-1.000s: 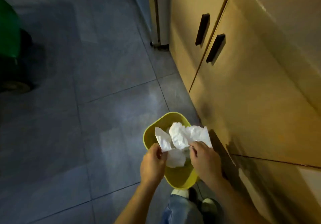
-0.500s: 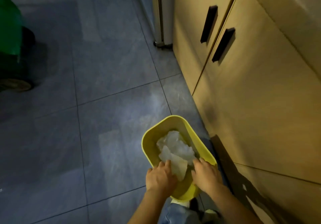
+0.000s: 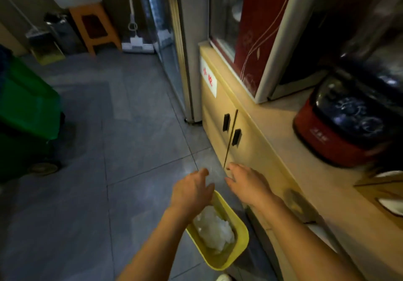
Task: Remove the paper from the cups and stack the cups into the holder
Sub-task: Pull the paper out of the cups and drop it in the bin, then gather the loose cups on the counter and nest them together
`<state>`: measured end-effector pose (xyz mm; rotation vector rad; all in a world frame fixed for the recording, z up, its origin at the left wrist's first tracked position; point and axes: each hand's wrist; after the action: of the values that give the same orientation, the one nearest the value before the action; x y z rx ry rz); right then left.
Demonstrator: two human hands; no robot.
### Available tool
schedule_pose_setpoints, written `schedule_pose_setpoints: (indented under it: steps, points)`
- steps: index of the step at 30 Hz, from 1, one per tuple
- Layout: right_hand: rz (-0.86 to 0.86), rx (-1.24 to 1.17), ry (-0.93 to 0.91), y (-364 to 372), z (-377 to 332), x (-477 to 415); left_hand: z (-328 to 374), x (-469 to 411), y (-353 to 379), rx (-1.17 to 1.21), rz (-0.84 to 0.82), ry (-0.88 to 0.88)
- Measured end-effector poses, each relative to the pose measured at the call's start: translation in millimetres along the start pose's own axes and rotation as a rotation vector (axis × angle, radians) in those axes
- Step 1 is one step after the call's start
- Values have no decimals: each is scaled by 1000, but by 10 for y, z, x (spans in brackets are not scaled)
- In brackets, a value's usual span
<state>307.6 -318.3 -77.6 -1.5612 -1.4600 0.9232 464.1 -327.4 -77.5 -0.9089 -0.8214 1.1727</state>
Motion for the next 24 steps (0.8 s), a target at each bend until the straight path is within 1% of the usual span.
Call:
schedule_pose_setpoints:
  steps: [6, 10, 14, 17, 19, 21, 24]
  points:
    - [308, -82, -13, -1226, -335, 29, 664, -80, -1025, 112, 211, 167]
    - [513, -50, -53, -1950, -395, 248, 1223, -31, -1479, 196, 310, 310]
    - [672, 18, -47, -2570, -309, 589, 1803, 79, -1743, 288, 326, 468]
    - [774, 79, 0, -2959, -133, 878, 2255, 184, -1821, 337, 349, 592]
    - [827, 112, 35, -3158, 20, 1083, 2570, 266, -1810, 377, 326, 656]
    - [860, 164, 78, -3312, 209, 1291, 2891, 356, -1752, 415, 272, 716]
    - [826, 222, 167, -3501, 550, 1641, 3352, 519, -1594, 461, 207, 801]
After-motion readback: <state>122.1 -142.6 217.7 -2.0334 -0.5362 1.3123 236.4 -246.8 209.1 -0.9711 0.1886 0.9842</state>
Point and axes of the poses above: each hand's wrist, its own x-axis away from the middle knuckle, its own y-axis out of the palm, z = x × y, and after that the axes turned 14 degrees about z, right-handed
